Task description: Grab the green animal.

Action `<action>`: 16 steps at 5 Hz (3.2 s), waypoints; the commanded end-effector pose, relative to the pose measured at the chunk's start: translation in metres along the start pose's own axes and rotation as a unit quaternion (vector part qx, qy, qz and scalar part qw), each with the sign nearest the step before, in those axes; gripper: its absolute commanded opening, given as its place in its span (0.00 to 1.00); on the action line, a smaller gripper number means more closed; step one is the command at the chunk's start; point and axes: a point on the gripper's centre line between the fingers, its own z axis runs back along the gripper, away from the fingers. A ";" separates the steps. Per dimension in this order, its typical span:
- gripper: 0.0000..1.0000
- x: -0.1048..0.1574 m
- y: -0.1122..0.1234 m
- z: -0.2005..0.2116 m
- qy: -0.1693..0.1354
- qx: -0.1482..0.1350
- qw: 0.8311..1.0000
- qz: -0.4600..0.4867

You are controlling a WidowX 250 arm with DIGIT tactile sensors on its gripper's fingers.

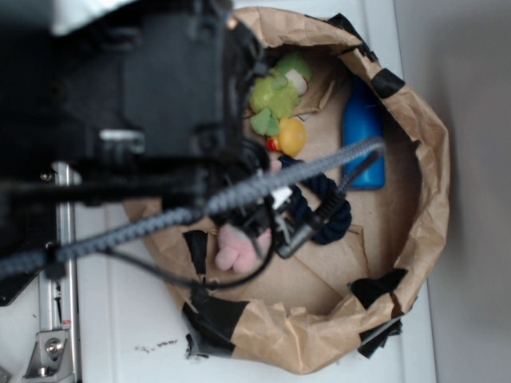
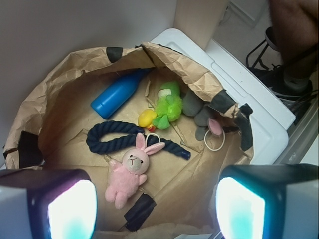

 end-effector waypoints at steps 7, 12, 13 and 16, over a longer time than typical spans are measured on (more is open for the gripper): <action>1.00 0.048 0.028 -0.143 -0.049 0.003 0.986 0.161; 0.00 0.024 0.049 -0.182 -0.032 0.066 0.987 0.145; 0.00 0.042 0.039 -0.173 -0.051 0.054 0.989 0.128; 0.00 0.061 -0.012 -0.091 -0.095 -0.063 0.992 0.050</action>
